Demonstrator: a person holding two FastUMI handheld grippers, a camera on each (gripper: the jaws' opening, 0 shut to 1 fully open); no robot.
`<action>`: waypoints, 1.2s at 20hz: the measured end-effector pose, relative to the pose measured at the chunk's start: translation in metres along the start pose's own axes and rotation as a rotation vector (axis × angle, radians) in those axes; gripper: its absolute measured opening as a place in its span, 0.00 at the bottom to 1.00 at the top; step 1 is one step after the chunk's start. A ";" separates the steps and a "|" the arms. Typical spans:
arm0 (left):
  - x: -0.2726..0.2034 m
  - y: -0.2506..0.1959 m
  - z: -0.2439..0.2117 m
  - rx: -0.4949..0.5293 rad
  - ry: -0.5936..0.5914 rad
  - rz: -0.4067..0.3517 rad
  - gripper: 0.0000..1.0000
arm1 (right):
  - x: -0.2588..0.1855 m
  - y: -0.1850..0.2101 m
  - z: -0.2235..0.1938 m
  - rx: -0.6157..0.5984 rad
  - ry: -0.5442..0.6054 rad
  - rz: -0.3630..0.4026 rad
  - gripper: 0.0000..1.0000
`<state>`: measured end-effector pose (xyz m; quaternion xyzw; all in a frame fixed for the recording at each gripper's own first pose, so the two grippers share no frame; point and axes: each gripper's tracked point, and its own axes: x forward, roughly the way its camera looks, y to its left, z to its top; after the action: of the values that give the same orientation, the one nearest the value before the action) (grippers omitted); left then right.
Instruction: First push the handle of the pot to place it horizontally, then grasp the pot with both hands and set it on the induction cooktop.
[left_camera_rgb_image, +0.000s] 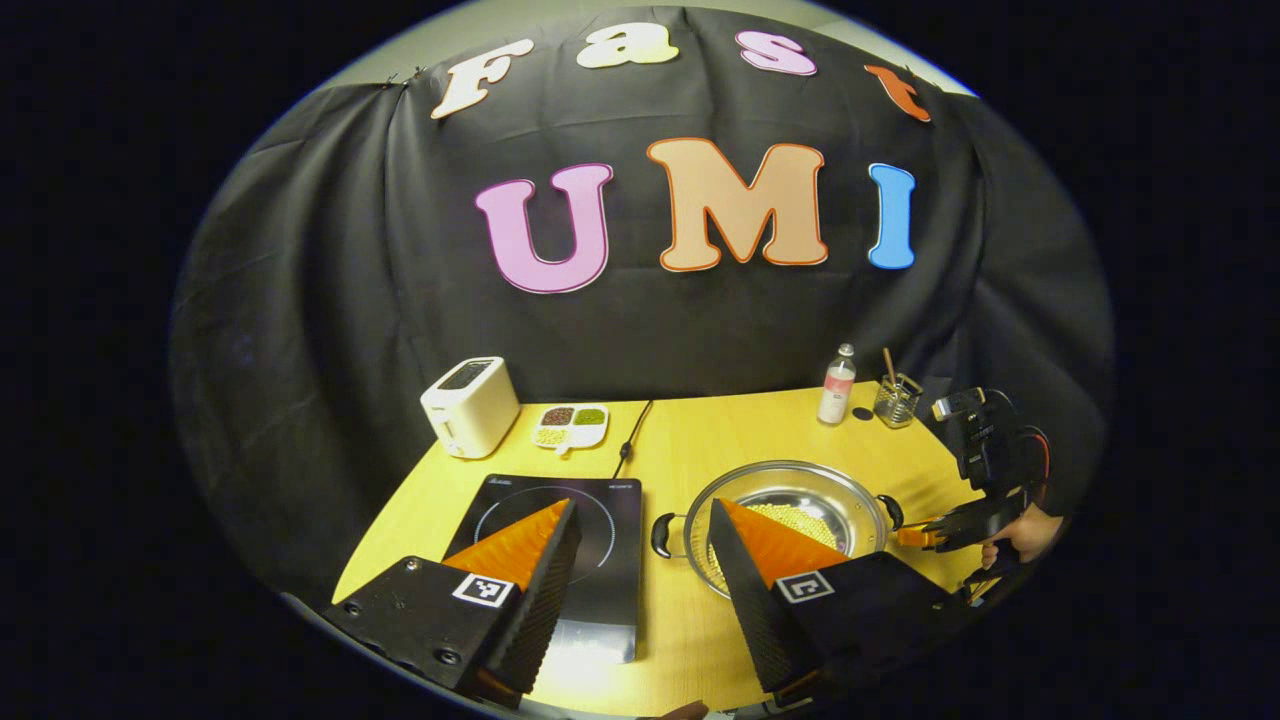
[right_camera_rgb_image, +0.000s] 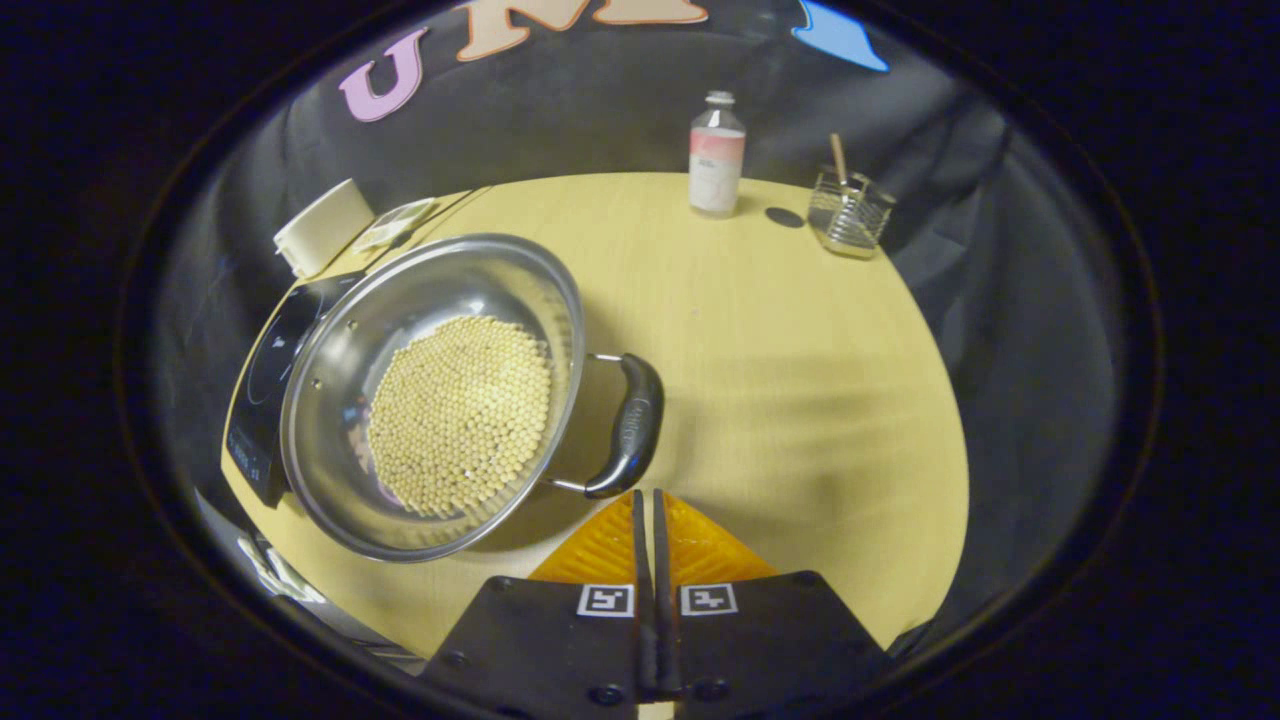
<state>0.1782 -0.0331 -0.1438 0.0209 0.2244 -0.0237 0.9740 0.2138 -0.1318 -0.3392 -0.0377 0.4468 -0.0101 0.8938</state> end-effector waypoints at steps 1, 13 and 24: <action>0.008 -0.001 -0.006 -0.010 0.020 -0.028 0.80 | -0.006 0.001 0.003 0.027 -0.014 -0.014 0.05; 0.092 -0.012 -0.071 -0.054 0.248 -0.205 0.80 | -0.024 0.025 0.016 0.142 -0.027 -0.035 0.79; 0.141 -0.016 -0.121 -0.077 0.408 -0.231 0.78 | 0.014 0.028 0.020 0.178 0.052 -0.005 0.83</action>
<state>0.2513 -0.0482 -0.3149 -0.0379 0.4181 -0.1219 0.8994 0.2375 -0.1039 -0.3403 0.0411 0.4672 -0.0529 0.8816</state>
